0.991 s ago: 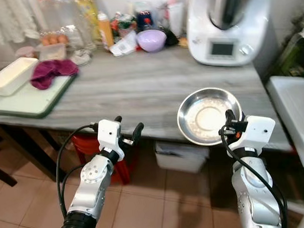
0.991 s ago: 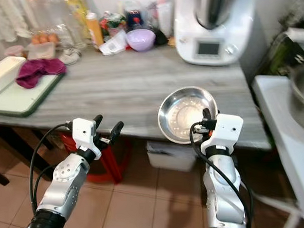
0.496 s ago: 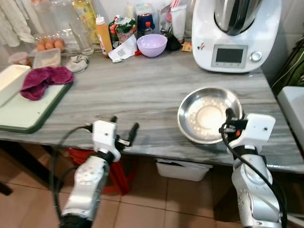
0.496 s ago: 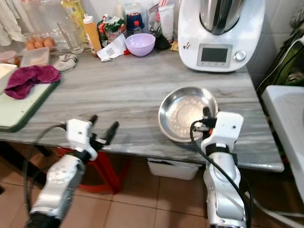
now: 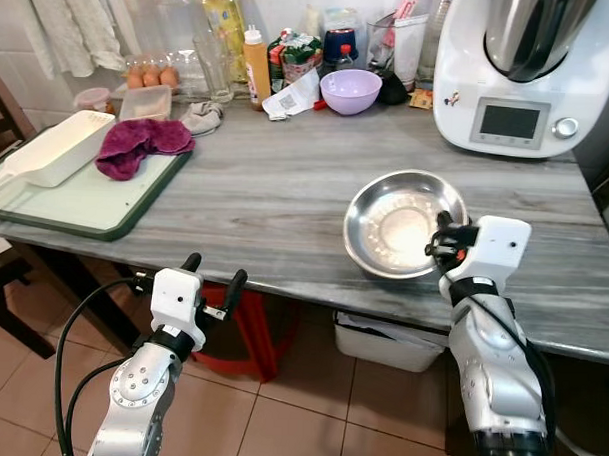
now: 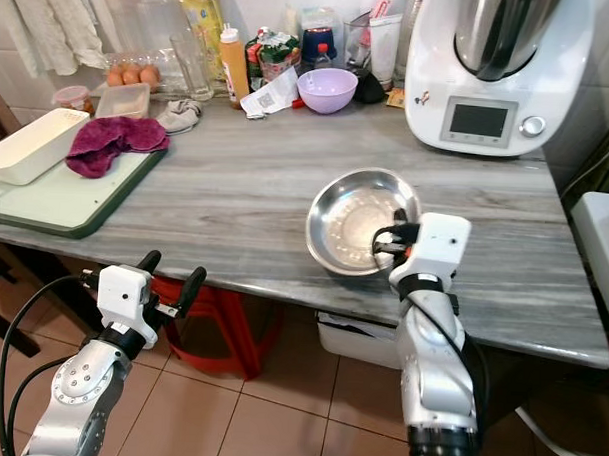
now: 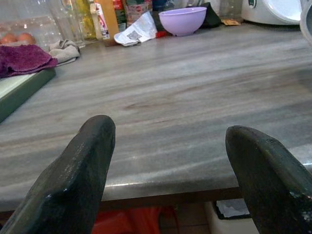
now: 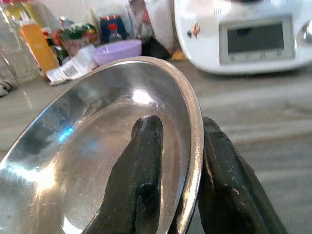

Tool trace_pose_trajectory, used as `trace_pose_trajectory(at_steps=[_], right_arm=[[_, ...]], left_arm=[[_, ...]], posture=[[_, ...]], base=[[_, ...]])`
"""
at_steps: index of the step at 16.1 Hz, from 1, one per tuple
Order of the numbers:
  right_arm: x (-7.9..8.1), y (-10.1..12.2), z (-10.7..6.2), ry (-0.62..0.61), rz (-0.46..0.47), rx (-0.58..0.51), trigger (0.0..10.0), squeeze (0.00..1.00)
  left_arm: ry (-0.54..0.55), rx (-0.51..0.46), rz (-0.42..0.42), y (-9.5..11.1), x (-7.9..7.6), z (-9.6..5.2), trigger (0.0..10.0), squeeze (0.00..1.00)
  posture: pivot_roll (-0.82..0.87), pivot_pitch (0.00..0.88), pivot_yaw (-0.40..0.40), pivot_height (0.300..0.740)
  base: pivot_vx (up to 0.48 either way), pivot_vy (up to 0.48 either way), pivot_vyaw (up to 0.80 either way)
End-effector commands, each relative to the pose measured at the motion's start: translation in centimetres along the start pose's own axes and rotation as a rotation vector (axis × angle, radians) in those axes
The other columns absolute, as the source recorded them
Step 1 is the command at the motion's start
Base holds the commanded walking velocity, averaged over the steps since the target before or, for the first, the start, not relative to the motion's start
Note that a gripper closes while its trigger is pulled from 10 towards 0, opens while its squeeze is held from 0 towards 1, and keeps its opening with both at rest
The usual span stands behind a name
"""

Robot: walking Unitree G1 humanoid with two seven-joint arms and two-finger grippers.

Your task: Setting the table

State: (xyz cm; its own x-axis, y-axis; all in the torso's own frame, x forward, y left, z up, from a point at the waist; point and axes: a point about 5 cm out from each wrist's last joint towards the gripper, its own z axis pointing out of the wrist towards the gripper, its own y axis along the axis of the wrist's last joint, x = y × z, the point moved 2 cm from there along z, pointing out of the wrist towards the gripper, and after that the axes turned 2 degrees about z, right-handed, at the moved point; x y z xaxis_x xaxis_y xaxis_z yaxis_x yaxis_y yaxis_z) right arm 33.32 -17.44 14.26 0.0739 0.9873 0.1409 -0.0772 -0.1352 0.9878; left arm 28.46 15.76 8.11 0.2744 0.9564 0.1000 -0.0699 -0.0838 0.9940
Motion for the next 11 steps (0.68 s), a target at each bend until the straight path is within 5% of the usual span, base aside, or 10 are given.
trace_pose_trajectory(at_steps=[1, 11], right_arm=[[0.4, -0.1, 0.5, -0.004, 0.029, 0.02, 10.0, 0.0], [3.6, -2.0, 3.9, 0.057, 0.071, 0.166, 10.0, 0.0]], left_arm=[[-0.014, 0.0, 0.019, 0.2, 0.2, -0.1, 10.0, 0.0], [-0.047, 0.049, 0.006, -1.9, 0.3, -0.2, 10.0, 0.0]], posture=[[-0.11, 0.088, 0.096, 0.74], [-0.1, 0.066, 0.094, 0.74]], base=[[0.0, 0.0, 0.0], [0.0, 0.0, 0.0]])
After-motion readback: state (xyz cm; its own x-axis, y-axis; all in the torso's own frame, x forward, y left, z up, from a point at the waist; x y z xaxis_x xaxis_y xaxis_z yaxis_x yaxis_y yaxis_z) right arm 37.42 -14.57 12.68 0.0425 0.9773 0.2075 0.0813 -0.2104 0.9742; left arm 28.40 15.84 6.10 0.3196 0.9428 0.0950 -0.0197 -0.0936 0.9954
